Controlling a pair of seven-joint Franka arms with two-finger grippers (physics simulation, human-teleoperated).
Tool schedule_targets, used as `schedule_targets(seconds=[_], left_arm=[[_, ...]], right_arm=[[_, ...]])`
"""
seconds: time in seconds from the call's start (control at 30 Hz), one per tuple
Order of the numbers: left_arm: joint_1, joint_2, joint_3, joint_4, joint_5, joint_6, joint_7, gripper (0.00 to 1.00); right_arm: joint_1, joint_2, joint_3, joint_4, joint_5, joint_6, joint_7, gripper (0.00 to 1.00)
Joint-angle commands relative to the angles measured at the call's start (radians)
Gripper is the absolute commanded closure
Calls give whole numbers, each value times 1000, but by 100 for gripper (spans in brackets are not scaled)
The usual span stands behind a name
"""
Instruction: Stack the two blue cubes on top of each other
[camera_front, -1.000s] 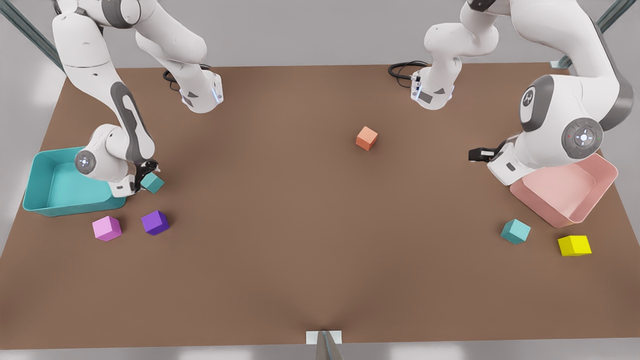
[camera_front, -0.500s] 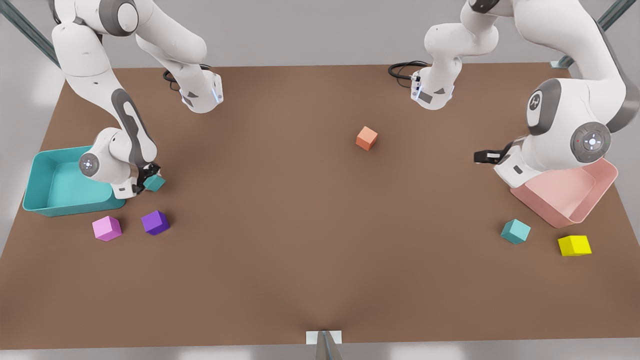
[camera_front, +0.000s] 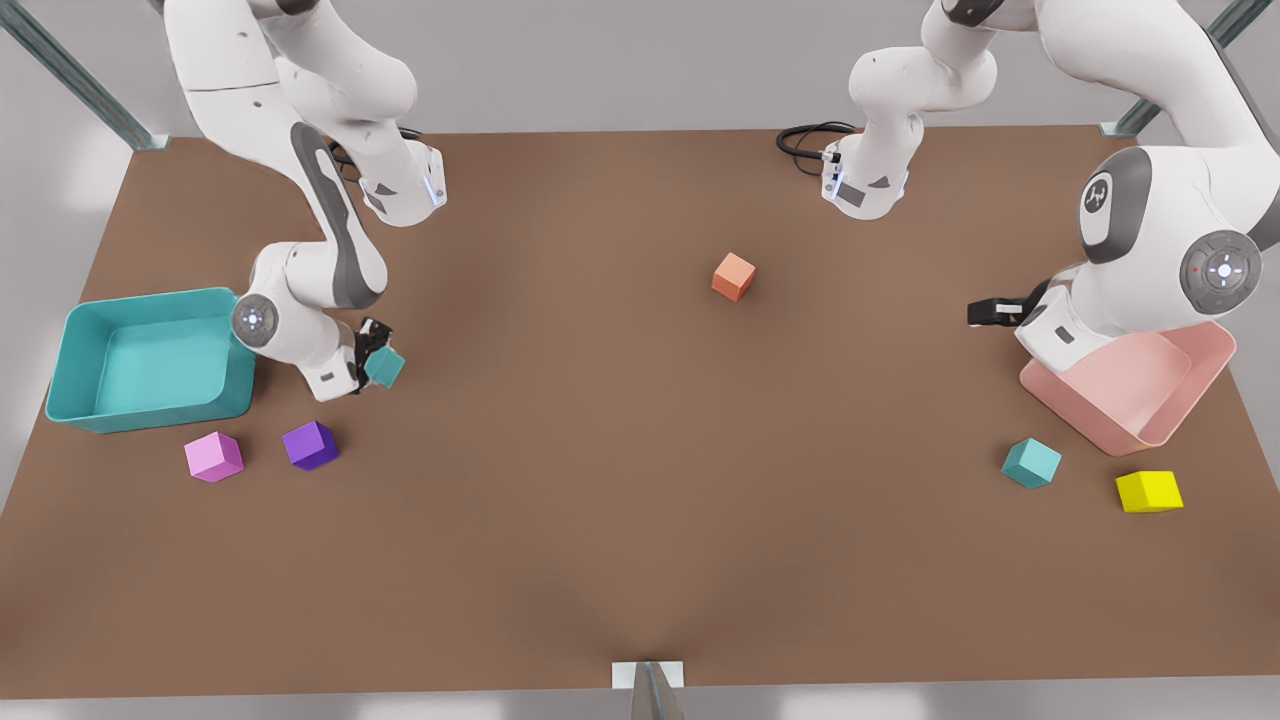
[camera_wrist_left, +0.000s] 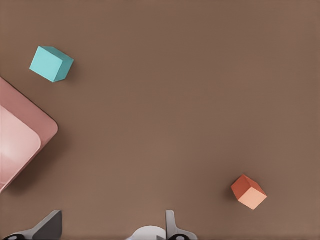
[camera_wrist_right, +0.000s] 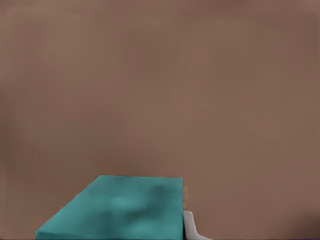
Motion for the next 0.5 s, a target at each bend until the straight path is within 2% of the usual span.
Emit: schedule_targets(seconds=[0.0,0.1,0.2,0.3,0.4,0.47], left_arm=[[1,-1,0,1,-1,-2,10,0],[-4,-1,-4,1,-68,-17,10,0],[-6,2,-3,1,-67,-8,8,0],[-13,10,-4,0,-68,-8,8,0],[-32,74,-1,0,-61,51,5,0],[-15,108,7,4,-16,112,7,0]], right_arm=[[127,1,1,31,71,-87,429,50],[357,122,1,220,85,-85,755,49],[538,338,0,504,89,-84,1031,49],[632,494,-2,716,86,-74,1198,48],[707,656,-3,913,72,-44,1347,48],[730,725,-5,976,71,-2,1376,48]])
